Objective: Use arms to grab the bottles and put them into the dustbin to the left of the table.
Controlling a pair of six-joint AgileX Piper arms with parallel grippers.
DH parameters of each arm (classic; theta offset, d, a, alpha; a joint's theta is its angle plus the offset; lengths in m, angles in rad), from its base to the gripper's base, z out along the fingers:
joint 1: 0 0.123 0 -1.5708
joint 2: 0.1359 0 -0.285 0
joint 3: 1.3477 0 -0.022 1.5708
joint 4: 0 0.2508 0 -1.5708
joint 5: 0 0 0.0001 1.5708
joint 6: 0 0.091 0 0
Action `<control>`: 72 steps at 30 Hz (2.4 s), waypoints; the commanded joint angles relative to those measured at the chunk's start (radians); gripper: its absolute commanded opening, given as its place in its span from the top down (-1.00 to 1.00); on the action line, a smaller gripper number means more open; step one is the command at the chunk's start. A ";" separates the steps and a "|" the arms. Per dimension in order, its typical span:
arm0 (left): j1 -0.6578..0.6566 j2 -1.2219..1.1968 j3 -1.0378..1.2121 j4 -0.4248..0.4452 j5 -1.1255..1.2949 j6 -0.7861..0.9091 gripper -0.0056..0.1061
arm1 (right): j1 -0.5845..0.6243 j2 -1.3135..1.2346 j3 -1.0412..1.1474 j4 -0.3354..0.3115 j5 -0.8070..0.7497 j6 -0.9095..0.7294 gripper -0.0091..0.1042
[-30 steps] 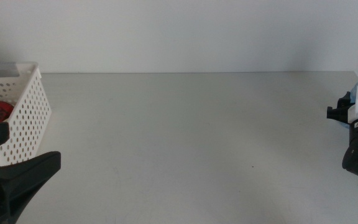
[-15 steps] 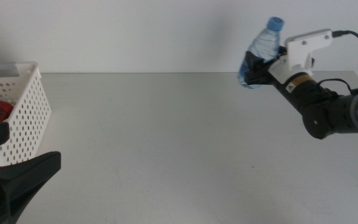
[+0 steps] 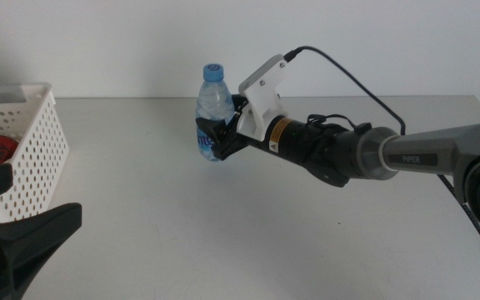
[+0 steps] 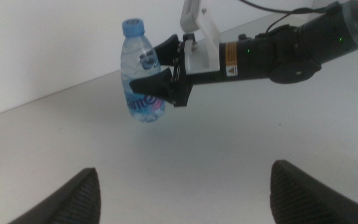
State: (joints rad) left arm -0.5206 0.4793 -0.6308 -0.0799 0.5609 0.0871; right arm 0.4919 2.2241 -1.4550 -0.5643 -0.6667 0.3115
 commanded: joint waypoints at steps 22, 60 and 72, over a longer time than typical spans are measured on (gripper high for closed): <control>-0.007 0.005 -0.026 -0.008 -0.072 -0.016 -0.78 | 0.007 -0.064 0.007 -0.075 -0.002 0.262 -0.23; -0.007 0.005 -0.026 -0.008 -0.072 -0.016 -0.78 | -0.007 -1.150 0.604 -0.858 0.204 1.148 -0.30; -0.007 0.005 -0.026 -0.008 -0.072 -0.016 -0.78 | 0.004 -1.255 0.764 -0.281 0.395 0.640 -0.30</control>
State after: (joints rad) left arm -0.5206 0.4793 -0.6308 -0.0799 0.5609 0.0871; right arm 0.4937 1.0003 -0.6671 -0.9486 -0.2810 1.0317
